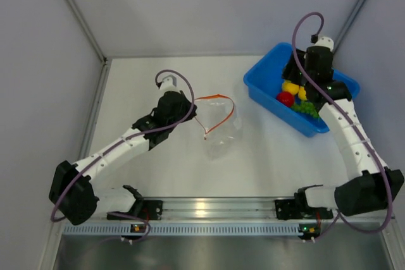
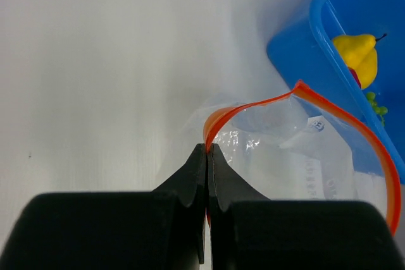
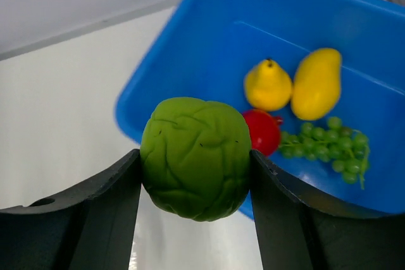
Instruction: Open the zip-top bag and remove the fake food
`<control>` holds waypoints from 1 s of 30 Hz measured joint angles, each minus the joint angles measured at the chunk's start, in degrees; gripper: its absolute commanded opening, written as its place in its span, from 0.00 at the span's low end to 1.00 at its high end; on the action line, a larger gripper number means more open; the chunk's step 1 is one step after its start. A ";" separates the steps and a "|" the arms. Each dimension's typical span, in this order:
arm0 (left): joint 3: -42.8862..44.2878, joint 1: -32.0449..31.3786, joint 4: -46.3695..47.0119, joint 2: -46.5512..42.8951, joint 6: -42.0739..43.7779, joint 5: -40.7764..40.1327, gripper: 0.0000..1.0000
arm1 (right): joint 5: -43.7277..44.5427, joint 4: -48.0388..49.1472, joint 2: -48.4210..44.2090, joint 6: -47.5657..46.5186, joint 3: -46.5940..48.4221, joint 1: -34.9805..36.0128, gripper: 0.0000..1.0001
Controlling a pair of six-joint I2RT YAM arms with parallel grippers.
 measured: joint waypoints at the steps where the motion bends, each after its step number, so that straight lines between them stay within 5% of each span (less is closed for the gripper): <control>1: 0.00 0.83 -0.42 -0.74 0.37 0.24 0.00 | -0.11 -0.35 1.20 0.00 -0.15 -2.12 0.52; 8: 0.87 6.60 -4.52 -4.04 3.54 0.63 0.00 | -0.31 -2.45 9.62 0.48 -1.90 -13.42 0.68; 12: 3.43 9.64 -7.85 -4.24 5.99 0.46 0.00 | -0.20 -3.23 14.43 0.74 -1.90 -15.41 0.99; 23: 12.39 13.77 -15.85 -4.26 14.38 -9.33 0.00 | -5.29 -4.04 11.21 0.92 -5.66 -14.88 0.99; 30: 15.93 13.79 -17.49 -4.26 18.34 -15.74 0.00 | -24.24 -0.55 -3.93 3.28 -12.22 -14.73 0.99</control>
